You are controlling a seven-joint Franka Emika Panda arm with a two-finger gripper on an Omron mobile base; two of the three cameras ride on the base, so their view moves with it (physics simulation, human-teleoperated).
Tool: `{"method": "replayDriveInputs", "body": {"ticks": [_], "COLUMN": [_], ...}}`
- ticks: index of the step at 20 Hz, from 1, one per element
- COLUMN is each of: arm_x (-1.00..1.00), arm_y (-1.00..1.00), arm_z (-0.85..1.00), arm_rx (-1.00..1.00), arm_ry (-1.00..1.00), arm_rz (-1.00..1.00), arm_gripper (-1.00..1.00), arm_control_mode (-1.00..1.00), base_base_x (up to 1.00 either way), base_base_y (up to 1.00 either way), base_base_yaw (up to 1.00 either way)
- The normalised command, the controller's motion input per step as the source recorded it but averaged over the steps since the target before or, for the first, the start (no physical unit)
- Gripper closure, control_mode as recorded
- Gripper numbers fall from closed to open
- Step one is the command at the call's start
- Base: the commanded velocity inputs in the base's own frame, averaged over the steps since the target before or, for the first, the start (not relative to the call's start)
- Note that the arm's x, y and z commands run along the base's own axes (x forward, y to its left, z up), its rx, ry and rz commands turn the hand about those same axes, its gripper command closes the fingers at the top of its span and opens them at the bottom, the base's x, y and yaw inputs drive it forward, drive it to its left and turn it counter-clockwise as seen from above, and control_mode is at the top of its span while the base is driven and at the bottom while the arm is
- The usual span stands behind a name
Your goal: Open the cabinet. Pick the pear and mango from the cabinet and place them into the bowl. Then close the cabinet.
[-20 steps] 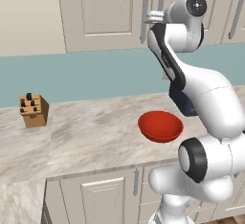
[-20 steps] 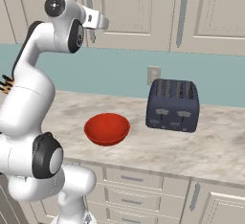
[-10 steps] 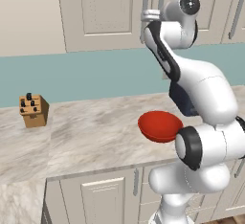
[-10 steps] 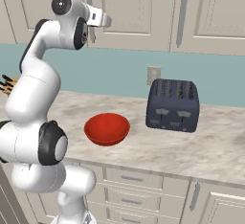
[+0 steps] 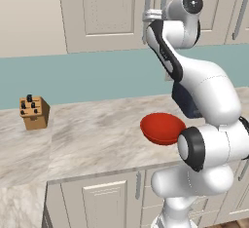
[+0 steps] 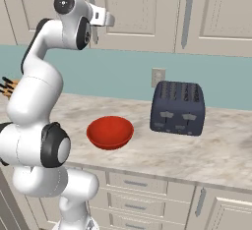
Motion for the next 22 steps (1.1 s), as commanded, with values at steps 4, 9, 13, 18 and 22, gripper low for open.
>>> {"method": "replayDriveInputs", "body": {"ticks": [4, 9, 13, 18, 22], "arm_x": [0.15, 0.00, 0.00, 0.00, -0.01], "arm_y": [0.00, 0.00, 0.00, 0.00, 0.00], "arm_z": [-0.02, 0.00, 0.00, 0.00, 0.00], "arm_rx": [0.00, 0.00, 0.00, 0.00, 0.00], "arm_ry": [0.00, 0.00, 0.00, 0.00, 0.00], "arm_rz": [0.00, 0.00, 0.00, 0.00, 0.00], "arm_gripper": [-1.00, 1.00, 1.00, 1.00, 1.00], "arm_control_mode": [-1.00, -1.00, -1.00, -1.00, -1.00], "base_base_x": [0.00, 0.00, 0.00, 0.00, 0.00], "base_base_y": [0.00, 0.00, 0.00, 0.00, 0.00], "base_base_yaw": [0.00, 0.00, 0.00, 0.00, 0.00]}}
